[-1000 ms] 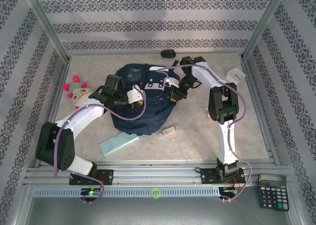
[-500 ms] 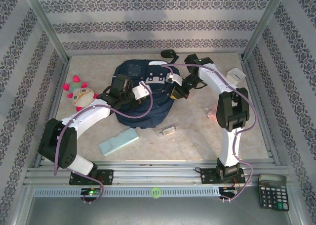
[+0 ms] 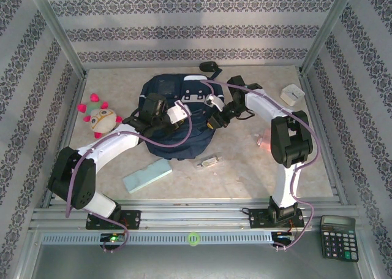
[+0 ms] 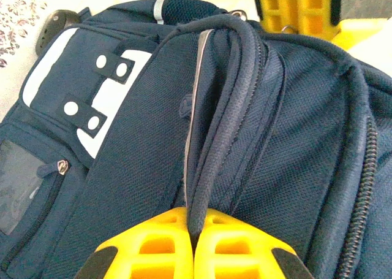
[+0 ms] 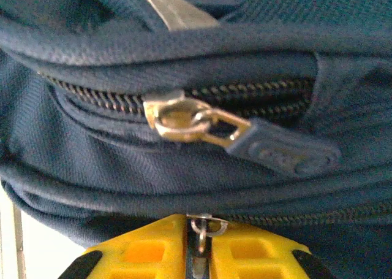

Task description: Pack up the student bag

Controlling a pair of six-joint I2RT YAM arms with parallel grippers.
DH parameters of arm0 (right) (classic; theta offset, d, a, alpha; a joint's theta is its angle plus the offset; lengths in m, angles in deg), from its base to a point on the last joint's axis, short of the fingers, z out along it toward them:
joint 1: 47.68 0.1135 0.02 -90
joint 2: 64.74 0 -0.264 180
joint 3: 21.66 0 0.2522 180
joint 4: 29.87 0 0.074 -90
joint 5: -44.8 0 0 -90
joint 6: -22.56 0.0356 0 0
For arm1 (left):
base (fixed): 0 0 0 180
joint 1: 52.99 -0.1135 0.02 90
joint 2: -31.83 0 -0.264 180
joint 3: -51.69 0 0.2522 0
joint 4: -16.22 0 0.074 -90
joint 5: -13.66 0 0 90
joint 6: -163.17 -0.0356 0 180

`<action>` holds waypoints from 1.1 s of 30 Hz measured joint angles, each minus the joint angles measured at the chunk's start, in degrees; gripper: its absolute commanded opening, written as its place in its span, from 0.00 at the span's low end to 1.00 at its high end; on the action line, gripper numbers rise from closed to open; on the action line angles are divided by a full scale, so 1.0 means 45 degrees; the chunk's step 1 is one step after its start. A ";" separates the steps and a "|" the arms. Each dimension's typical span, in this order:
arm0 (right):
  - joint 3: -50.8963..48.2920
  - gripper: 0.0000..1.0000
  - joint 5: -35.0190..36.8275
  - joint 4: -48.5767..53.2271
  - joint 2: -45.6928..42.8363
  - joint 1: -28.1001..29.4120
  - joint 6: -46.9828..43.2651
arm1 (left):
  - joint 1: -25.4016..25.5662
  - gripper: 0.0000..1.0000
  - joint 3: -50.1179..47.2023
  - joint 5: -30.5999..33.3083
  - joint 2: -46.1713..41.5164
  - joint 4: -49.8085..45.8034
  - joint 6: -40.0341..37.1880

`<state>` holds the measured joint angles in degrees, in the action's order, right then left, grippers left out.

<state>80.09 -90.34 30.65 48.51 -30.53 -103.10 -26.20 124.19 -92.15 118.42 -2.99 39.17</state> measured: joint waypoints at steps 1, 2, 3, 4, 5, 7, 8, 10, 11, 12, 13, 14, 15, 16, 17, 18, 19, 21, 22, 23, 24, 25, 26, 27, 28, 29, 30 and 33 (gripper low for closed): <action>0.0000 0.20 -0.0058 -0.0136 0.0000 0.0000 0.0112 | 0.0024 0.00 0.0000 0.0005 0.0000 0.0068 0.0019; 0.0000 0.18 -0.0092 -0.0223 0.0000 0.0000 0.0209 | 0.0039 0.00 0.0000 0.0005 0.0000 0.0117 0.0049; 0.0000 0.14 -0.0102 -0.0277 0.0000 0.0000 0.0233 | 0.0039 0.00 -0.0005 0.0005 0.0000 0.0155 0.0058; 0.0000 0.08 -0.0097 -0.0359 0.0000 0.0000 0.0267 | 0.0039 0.00 -0.0005 0.0010 0.0000 0.0180 0.0073; 0.0000 0.01 -0.0092 -0.0427 0.0000 -0.0005 0.0330 | 0.0039 0.00 -0.0005 0.0015 0.0000 0.0185 0.0107; -0.0024 0.00 -0.0126 -0.0500 -0.0005 -0.0015 0.0510 | 0.0049 0.00 -0.0005 0.0102 0.0000 0.0204 0.0223; -0.0087 0.00 -0.0146 -0.0593 -0.0029 -0.0034 0.0646 | 0.0063 0.00 -0.0005 0.0233 0.0000 0.0214 0.0325; -0.0325 0.00 -0.0175 -0.0797 -0.0189 -0.0102 0.0918 | 0.0155 0.00 -0.0005 0.0612 0.0000 0.0248 0.0627; -0.0534 0.00 -0.0175 -0.0899 -0.0379 -0.0136 0.1200 | 0.0238 0.00 0.0000 0.0937 0.0005 0.0277 0.0855; -0.0695 0.00 -0.0180 -0.0971 -0.0544 -0.0204 0.1399 | 0.0325 0.00 0.0000 0.1234 0.0019 0.0301 0.1054; -0.0874 0.00 -0.0170 -0.1035 -0.0801 -0.0262 0.1758 | 0.0442 0.00 0.0010 0.1622 0.0053 0.0359 0.1336; -0.1025 0.00 -0.0136 -0.1127 -0.1088 -0.0291 0.2215 | 0.0563 0.00 0.0039 0.1996 0.0117 0.0398 0.1574; -0.1112 0.00 -0.0087 -0.1200 -0.1311 -0.0335 0.2550 | 0.0685 0.00 0.0107 0.2336 0.0214 0.0461 0.1778; -0.1195 0.00 -0.0039 -0.1311 -0.1574 -0.0345 0.3060 | 0.0811 0.00 0.0180 0.2647 0.0321 0.0525 0.1991; -0.1263 0.00 0.0029 -0.1433 -0.1831 -0.0340 0.3614 | 0.0947 0.00 0.0296 0.2982 0.0447 0.0612 0.2210; -0.1292 0.00 0.0053 -0.1496 -0.1996 -0.0335 0.4002 | 0.1064 0.00 0.0408 0.3249 0.0549 0.0709 0.2380; -0.1345 0.00 0.0063 -0.1603 -0.2191 -0.0287 0.4541 | 0.1175 0.00 0.0539 0.3536 0.0641 0.0758 0.2550; -0.1457 0.00 0.0068 -0.1676 -0.2463 -0.0180 0.5469 | 0.1438 0.00 0.0855 0.4085 0.0879 0.0772 0.2807; -0.1549 0.01 0.0117 -0.1729 -0.2594 -0.0068 0.6047 | 0.1588 0.00 0.1025 0.4415 0.1044 0.0763 0.2919; -0.1651 0.00 0.0112 -0.1778 -0.2681 0.0015 0.6465 | 0.1729 0.00 0.1156 0.4702 0.1205 0.0758 0.3002; -0.1778 0.00 0.0107 -0.1807 -0.2759 0.0102 0.6873 | 0.1841 0.00 0.1258 0.4935 0.1345 0.0758 0.3060; -0.1933 0.00 0.0102 -0.1846 -0.2841 0.0189 0.7247 | 0.1957 0.00 0.1365 0.5168 0.1530 0.0758 0.3167; -0.2118 0.00 0.0112 -0.1870 -0.2939 0.0282 0.7621 | 0.2055 0.00 0.1443 0.5362 0.1719 0.0758 0.3293; -0.2244 0.00 0.0121 -0.1885 -0.3007 0.0325 0.7907 | 0.2118 0.00 0.1481 0.5450 0.1841 0.0758 0.3351; -0.2385 0.00 0.0151 -0.1914 -0.3099 0.0340 0.8272 | 0.2166 0.00 0.1506 0.5523 0.1948 0.0753 0.3390; -0.2492 0.00 0.0189 -0.1933 -0.3181 0.0340 0.8621 | 0.2220 0.00 0.1545 0.5581 0.2050 0.0758 0.3439; -0.2545 0.00 0.0204 -0.1933 -0.3245 0.0321 0.8879 | 0.2259 0.00 0.1598 0.5586 0.2118 0.0758 0.3478; -0.2749 0.00 0.0209 -0.2103 -0.3575 0.0306 0.9806 | 0.2302 0.00 0.1749 0.5566 0.2210 0.0758 0.3575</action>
<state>67.72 -89.40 21.19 32.43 -29.15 -58.97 -15.84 132.06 -67.10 128.37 0.41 55.25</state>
